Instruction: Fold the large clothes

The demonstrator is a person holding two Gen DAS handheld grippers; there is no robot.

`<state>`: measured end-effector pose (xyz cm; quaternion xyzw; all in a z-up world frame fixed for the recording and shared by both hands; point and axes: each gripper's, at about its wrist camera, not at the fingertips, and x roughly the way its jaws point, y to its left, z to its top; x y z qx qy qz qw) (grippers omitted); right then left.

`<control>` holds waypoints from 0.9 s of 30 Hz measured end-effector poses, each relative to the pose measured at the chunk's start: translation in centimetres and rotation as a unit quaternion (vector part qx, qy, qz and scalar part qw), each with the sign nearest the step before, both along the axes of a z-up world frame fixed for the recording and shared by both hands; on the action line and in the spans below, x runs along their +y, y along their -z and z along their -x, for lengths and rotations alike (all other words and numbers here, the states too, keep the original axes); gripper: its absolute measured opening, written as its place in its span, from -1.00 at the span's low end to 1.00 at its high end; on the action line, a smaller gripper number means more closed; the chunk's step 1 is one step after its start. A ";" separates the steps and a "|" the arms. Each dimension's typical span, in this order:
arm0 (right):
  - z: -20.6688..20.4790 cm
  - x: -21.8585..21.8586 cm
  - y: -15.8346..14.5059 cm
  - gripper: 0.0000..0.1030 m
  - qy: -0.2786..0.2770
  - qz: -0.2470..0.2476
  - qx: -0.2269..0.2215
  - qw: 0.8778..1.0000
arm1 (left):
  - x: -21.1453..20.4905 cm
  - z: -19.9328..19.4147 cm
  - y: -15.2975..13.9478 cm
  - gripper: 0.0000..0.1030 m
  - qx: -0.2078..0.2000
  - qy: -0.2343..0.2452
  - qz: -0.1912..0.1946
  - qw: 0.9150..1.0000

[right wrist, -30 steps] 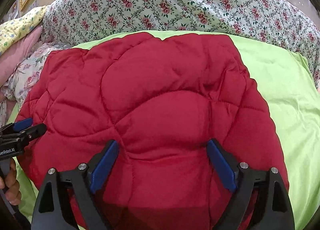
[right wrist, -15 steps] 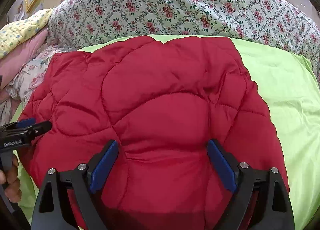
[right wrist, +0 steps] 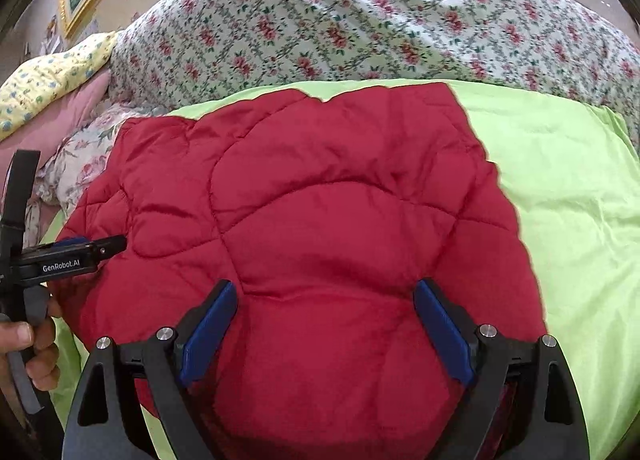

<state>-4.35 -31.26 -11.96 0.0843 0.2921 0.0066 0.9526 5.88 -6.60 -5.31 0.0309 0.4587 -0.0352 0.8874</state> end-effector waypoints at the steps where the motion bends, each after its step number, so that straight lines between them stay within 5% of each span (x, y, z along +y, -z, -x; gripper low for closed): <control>1: 0.1 -0.2 -0.1 0.76 0.001 -0.005 0.000 1.000 | 0.0 0.1 0.0 0.91 0.000 0.002 -0.002 1.000; 16: 2.2 -0.3 -2.7 0.79 0.064 -0.017 -0.009 0.998 | 0.9 0.9 -0.8 0.90 -0.003 0.064 0.015 0.998; 27: -0.8 2.5 -4.5 0.79 0.031 -0.023 0.019 0.999 | 3.2 -1.4 -3.8 0.90 -0.032 0.079 0.048 0.995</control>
